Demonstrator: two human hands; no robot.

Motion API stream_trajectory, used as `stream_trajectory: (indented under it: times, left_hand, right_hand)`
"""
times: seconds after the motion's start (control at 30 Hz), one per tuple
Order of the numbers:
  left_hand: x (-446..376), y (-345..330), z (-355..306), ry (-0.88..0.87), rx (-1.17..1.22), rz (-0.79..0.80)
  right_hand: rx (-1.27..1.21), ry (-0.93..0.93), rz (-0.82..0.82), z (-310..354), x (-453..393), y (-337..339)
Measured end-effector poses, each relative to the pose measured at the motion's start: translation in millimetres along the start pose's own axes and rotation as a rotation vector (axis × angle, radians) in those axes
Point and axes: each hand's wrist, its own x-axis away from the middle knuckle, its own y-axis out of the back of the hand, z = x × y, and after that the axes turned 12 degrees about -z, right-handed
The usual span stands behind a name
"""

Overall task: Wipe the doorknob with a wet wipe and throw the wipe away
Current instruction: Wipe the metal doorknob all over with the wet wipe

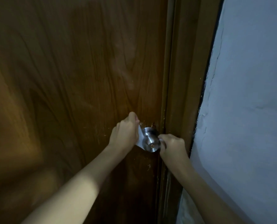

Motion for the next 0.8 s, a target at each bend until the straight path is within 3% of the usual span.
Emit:
stream_trajectory:
  times: [0.1,0.27,0.8]
  left_hand:
    - [-3.4,1.7,2.1,0.019,0.004,-0.005]
    - [16.2,-12.6,-4.4,0.052,-0.014,0.208]
    - [6.3,2.3,6.9,0.055,0.153,-0.12]
  right_hand:
    - [-0.011,-0.025,-0.008,3.8,-6.3,7.5]
    - [-0.024,0.022,-0.146,16.7,-22.9,17.6]
    - [-0.215,-0.232,0.036,11.5,-2.9,30.3]
